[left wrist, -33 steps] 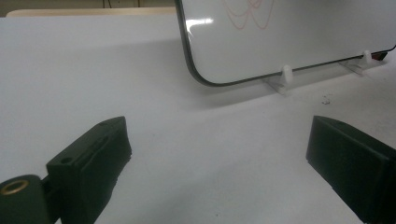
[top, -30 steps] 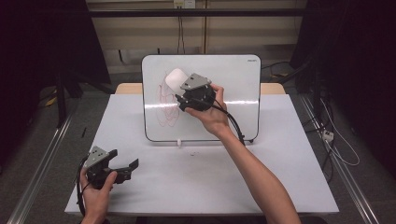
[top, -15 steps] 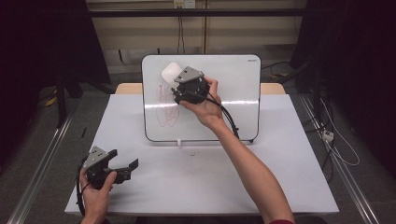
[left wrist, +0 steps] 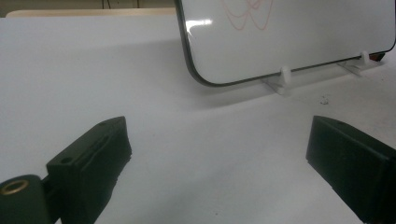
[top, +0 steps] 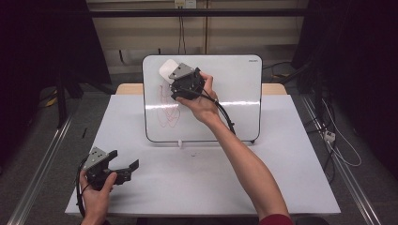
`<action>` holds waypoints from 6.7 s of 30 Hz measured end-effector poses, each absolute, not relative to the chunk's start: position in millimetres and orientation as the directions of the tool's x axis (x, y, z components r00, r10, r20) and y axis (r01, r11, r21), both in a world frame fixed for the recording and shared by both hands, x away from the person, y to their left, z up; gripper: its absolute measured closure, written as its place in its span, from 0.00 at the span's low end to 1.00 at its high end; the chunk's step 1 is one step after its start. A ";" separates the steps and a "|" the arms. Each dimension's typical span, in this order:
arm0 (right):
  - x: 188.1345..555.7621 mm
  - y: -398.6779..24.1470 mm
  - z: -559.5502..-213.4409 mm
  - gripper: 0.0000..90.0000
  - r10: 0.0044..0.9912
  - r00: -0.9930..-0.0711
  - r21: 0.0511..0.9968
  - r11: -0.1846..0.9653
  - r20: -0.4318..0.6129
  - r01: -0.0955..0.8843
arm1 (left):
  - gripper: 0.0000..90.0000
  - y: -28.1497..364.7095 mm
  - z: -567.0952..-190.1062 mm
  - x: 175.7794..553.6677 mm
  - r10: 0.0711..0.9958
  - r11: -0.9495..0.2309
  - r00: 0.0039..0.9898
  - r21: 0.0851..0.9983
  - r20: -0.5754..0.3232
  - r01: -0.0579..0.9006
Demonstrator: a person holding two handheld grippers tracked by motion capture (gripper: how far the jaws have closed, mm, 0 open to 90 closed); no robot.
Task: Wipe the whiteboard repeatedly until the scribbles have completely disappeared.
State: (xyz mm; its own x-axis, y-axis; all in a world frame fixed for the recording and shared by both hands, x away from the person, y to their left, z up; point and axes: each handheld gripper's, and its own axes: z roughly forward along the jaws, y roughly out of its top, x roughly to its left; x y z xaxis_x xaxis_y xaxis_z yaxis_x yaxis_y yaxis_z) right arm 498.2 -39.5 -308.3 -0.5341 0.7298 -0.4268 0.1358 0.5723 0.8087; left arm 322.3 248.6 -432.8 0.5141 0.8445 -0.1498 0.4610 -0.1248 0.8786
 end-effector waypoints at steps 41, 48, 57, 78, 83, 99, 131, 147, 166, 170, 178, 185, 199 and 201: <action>486.6 -11.4 -341.1 0.35 0.675 -0.481 0.728 0.678 -0.559 0.105 | 0.07 243.3 -435.0 322.5 0.834 -0.150 0.533 0.872 -0.141 0.466; 474.7 -7.3 -352.6 0.35 0.648 -0.498 0.707 0.701 -0.577 0.094 | 0.07 243.8 -434.7 322.4 0.836 -0.149 0.531 0.872 -0.142 0.467; 462.7 -2.4 -364.9 0.35 0.617 -0.532 0.686 0.722 -0.580 0.089 | 0.07 243.7 -434.5 322.3 0.836 -0.150 0.530 0.872 -0.140 0.466; 473.7 -3.8 -354.2 0.35 0.650 -0.533 0.720 0.686 -0.541 0.106 | 0.07 245.0 -434.7 322.2 0.837 -0.146 0.528 0.873 -0.142 0.466; 482.0 -5.2 -345.4 0.35 0.668 -0.522 0.733 0.670 -0.530 0.114 | 0.07 246.0 -434.8 321.9 0.840 -0.145 0.524 0.871 -0.142 0.469; 508.7 -33.5 -308.7 0.35 0.752 -0.423 0.772 0.613 -0.506 0.168 | 0.07 249.5 -434.5 320.3 0.846 -0.132 0.512 0.872 -0.149 0.471; 464.6 -4.5 -368.8 0.35 0.621 -0.537 0.702 0.709 -0.570 0.075 | 0.07 246.0 -434.2 321.0 0.843 -0.139 0.519 0.873 -0.143 0.467; 436.8 -16.5 -396.6 0.35 0.624 -0.533 0.701 0.709 -0.572 0.077 | 0.07 242.4 -434.4 321.3 0.844 -0.151 0.520 0.872 -0.132 0.466; 449.5 -7.6 -381.7 0.35 0.628 -0.535 0.701 0.707 -0.565 0.090 | 0.07 243.5 -434.6 323.7 0.839 -0.148 0.526 0.872 -0.139 0.467; 460.7 -5.6 -370.0 0.35 0.646 -0.526 0.717 0.691 -0.553 0.094 | 0.07 244.2 -434.5 322.7 0.839 -0.150 0.527 0.871 -0.138 0.468; 481.6 -9.8 -346.3 0.35 0.690 -0.491 0.745 0.657 -0.532 0.117 | 0.07 246.3 -434.4 322.0 0.840 -0.145 0.524 0.871 -0.142 0.469; 489.8 -7.4 -338.4 0.35 0.705 -0.470 0.751 0.648 -0.531 0.124 | 0.07 246.5 -433.9 322.1 0.839 -0.140 0.524 0.874 -0.145 0.466; 474.9 8.3 -357.5 0.35 0.664 -0.499 0.733 0.675 -0.556 0.081 | 0.07 245.2 -433.9 323.1 0.840 -0.144 0.524 0.873 -0.142 0.466; 471.7 11.2 -362.5 0.35 0.658 -0.507 0.733 0.677 -0.557 0.074 | 0.07 245.3 -434.1 323.2 0.840 -0.143 0.523 0.873 -0.142 0.467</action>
